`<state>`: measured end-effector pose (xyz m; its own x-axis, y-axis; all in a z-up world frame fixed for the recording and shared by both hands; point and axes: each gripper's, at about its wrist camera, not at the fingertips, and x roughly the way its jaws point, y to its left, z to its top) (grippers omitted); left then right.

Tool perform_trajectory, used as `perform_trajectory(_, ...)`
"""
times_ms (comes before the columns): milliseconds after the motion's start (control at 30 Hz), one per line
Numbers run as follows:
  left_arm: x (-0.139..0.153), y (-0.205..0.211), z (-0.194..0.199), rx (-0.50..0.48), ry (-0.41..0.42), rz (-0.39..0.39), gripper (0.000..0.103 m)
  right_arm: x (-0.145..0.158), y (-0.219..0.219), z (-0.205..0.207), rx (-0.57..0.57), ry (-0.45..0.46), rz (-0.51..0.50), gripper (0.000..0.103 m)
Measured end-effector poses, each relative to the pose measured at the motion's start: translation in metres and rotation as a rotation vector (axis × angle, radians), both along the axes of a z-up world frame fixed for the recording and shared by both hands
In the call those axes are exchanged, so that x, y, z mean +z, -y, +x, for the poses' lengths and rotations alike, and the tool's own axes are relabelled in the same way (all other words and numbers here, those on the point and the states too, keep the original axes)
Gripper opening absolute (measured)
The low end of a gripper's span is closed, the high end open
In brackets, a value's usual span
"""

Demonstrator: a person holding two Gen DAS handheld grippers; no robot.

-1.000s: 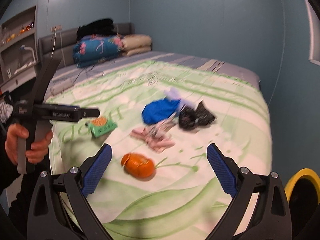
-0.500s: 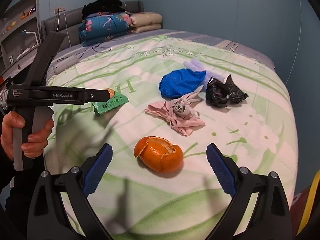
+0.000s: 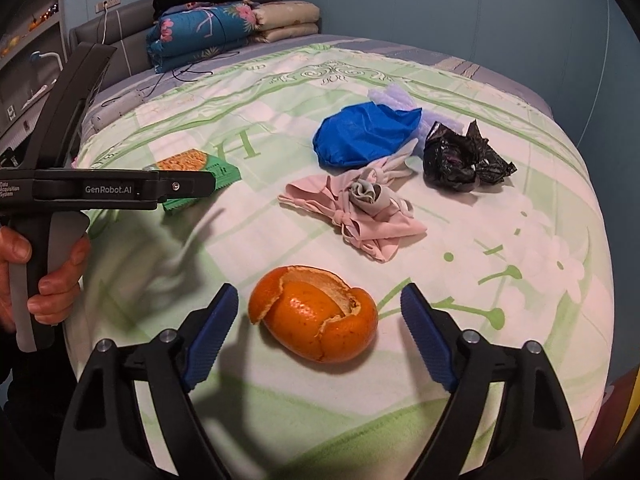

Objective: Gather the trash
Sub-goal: 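Grasp the orange peel with the right tool while the left tool grasps the green snack packet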

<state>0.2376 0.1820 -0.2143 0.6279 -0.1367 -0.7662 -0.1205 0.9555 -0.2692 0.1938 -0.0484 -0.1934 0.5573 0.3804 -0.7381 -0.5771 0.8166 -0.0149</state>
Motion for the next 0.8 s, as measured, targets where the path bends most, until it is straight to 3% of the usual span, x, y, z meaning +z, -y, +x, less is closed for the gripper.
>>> perform_trajectory(100,-0.004,0.002,0.003,-0.003,-0.010,0.000,0.073,-0.004,0.000,0.003,-0.012,-0.009,-0.004,0.072)
perform_trajectory(233,-0.005,0.004,0.003,-0.015,-0.005,-0.001,0.070,-0.009,0.000,0.004,-0.019,-0.017,-0.018,0.061)
perform_trajectory(433,-0.007,0.003,0.003,-0.009,-0.008,0.017,0.050,-0.008,0.002,0.002,-0.035,-0.016,-0.008,0.051)
perform_trajectory(600,-0.004,0.004,0.002,-0.007,-0.008,0.033,0.040,-0.002,0.005,0.000,-0.054,-0.007,-0.009,0.047)
perform_trajectory(800,0.009,0.001,-0.005,-0.011,0.009,0.015,0.037,0.018,0.015,-0.005,-0.061,-0.001,0.044,0.046)
